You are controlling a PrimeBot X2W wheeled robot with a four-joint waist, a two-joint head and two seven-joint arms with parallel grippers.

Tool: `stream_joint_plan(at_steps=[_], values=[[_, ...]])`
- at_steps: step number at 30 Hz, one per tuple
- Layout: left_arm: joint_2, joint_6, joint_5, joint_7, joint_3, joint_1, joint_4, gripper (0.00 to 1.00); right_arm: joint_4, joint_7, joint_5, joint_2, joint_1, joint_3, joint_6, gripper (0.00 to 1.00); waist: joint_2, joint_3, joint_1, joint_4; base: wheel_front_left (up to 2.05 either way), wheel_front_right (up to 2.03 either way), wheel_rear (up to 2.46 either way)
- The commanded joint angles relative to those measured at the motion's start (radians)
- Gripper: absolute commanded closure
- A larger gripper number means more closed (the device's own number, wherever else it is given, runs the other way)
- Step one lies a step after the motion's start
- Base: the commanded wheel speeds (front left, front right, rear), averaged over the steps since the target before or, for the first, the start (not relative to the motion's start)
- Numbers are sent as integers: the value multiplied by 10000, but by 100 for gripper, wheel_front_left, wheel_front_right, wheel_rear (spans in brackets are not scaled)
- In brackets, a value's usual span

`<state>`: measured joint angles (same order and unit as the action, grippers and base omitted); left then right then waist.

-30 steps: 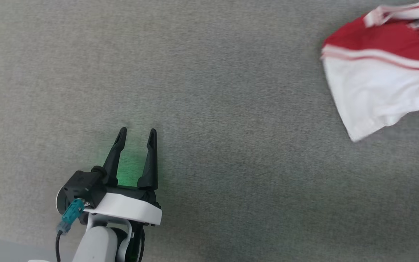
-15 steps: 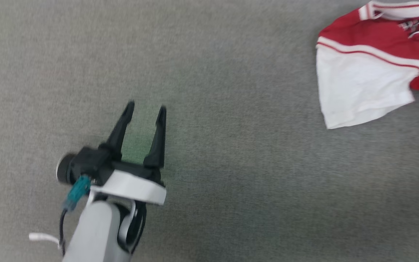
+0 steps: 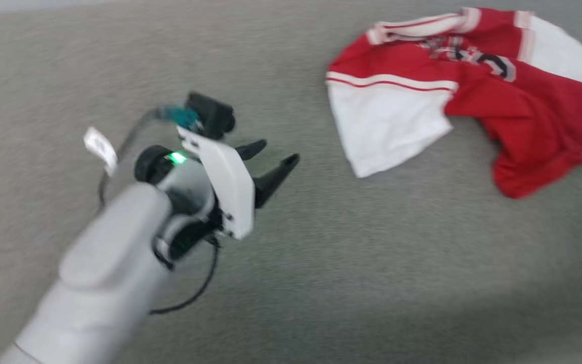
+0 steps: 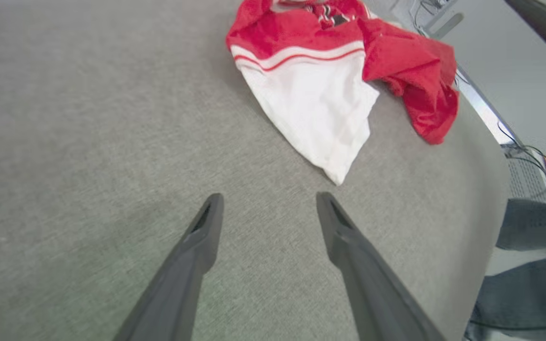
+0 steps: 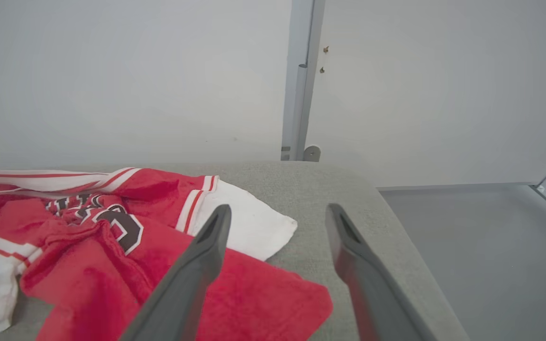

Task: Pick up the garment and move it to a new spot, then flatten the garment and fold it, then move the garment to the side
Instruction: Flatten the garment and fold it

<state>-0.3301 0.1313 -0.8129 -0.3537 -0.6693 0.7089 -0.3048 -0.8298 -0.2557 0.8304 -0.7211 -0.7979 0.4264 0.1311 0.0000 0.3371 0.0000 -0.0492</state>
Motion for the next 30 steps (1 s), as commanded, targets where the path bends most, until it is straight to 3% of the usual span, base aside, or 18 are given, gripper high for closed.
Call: stream_joint_plan(at_steps=[1,5,9,14,20,21,23,27,30], values=[[-47,-17,-778,-971,-68,442,-489,0,344,-98,-94,210,442,-331,-7,0,0,24,0,-906,0,0,0],[190,-83,-1779,-2398,25,1110,-1475,0,860,-95,-376,477,925,-982,-7,0,0,130,0,-1397,0,0,0],[439,-274,-2057,-3633,-173,1859,-2552,0,1455,-98,-857,938,1505,-1766,-5,0,0,288,0,-1929,0,0,0],[915,-505,-1967,-3643,-199,2466,-3599,0,2058,-101,-1387,1488,2045,-2488,-7,0,0,436,0,-2359,0,0,0],[1381,-361,-1945,-3552,-421,2610,-4798,0,2702,97,-1911,1966,2464,-3129,-7,0,0,555,0,-2547,0,0,0],[1435,-303,-1922,-3494,-477,2611,-4940,18,2819,155,-1997,2032,2524,-3228,-5,0,0,565,0,-2539,0,0,0],[1470,-232,-1900,-3315,-498,2649,-5178,100,3066,288,-2179,2121,2623,-3425,-5,0,0,567,0,-2490,0,0,0],[1398,-138,-2010,-2535,-199,2947,-5537,100,3568,586,-2467,2292,2885,-3841,-7,0,0,470,0,-2264,0,0,0],[851,-81,-2062,-2185,-15,3096,-5900,100,4088,946,-2777,2465,3201,-4193,-7,0,0,269,0,-2017,0,0,0]])
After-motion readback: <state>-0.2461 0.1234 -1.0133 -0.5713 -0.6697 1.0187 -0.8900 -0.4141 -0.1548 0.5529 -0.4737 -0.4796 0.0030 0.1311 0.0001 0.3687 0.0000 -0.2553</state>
